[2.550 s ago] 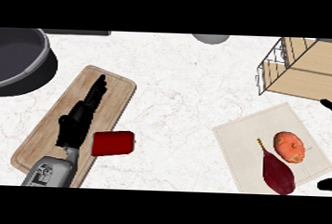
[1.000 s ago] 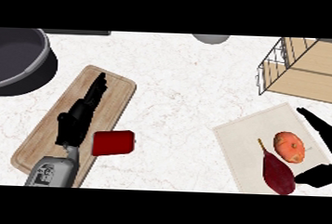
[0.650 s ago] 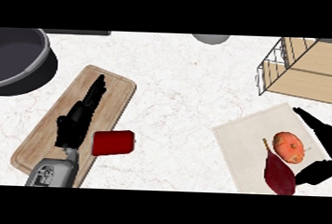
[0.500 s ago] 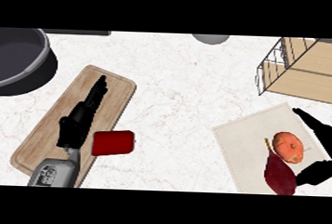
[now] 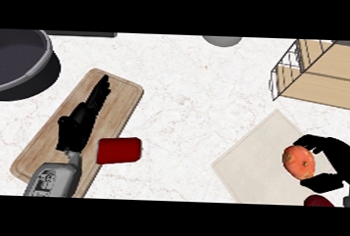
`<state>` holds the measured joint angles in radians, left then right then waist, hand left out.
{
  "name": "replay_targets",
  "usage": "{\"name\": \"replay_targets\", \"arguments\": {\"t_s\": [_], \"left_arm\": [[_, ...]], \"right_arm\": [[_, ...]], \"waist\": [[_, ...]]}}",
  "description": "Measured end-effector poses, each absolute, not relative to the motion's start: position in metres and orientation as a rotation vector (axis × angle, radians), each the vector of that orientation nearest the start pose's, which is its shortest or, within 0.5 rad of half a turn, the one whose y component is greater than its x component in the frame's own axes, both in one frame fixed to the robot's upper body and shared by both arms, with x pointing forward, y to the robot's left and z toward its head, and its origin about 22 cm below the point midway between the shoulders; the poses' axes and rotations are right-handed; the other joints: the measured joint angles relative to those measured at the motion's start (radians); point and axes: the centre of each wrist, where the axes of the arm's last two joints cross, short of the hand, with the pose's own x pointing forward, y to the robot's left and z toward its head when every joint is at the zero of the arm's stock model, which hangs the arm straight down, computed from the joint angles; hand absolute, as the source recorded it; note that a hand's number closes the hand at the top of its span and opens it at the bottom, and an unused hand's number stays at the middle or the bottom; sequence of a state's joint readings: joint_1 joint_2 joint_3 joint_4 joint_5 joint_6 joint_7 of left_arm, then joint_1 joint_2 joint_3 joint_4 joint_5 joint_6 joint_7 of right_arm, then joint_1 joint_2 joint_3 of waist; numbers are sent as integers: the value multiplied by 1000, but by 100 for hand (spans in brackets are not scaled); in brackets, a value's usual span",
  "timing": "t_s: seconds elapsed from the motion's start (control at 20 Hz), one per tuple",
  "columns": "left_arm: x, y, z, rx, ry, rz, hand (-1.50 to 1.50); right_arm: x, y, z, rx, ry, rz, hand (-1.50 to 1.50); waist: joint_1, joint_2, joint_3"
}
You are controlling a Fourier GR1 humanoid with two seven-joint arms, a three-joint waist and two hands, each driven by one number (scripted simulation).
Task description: Pick the squash from the placemat and place it in the tiered shelf
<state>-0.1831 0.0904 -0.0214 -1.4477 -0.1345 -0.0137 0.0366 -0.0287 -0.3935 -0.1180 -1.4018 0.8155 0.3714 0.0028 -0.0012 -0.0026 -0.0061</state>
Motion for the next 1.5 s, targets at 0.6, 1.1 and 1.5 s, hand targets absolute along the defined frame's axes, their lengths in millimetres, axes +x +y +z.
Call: {"name": "replay_targets", "arguments": {"t_s": [0.6, 1.1, 1.5], "left_arm": [[283, 220, 19, 106, -1571, -256, 0], [287, 221, 19, 106, -1572, -260, 0], [287, 223, 19, 108, -1574, -259, 0]], "right_arm": [[243, -303, 19, -746, -1054, 985, 150], [245, -165, 63, -780, -1188, 680, 150], [222, -141, 134, -802, -1421, 418, 150]], "waist": [[1, 1, 5], [3, 1, 6], [-2, 0, 6]]}}
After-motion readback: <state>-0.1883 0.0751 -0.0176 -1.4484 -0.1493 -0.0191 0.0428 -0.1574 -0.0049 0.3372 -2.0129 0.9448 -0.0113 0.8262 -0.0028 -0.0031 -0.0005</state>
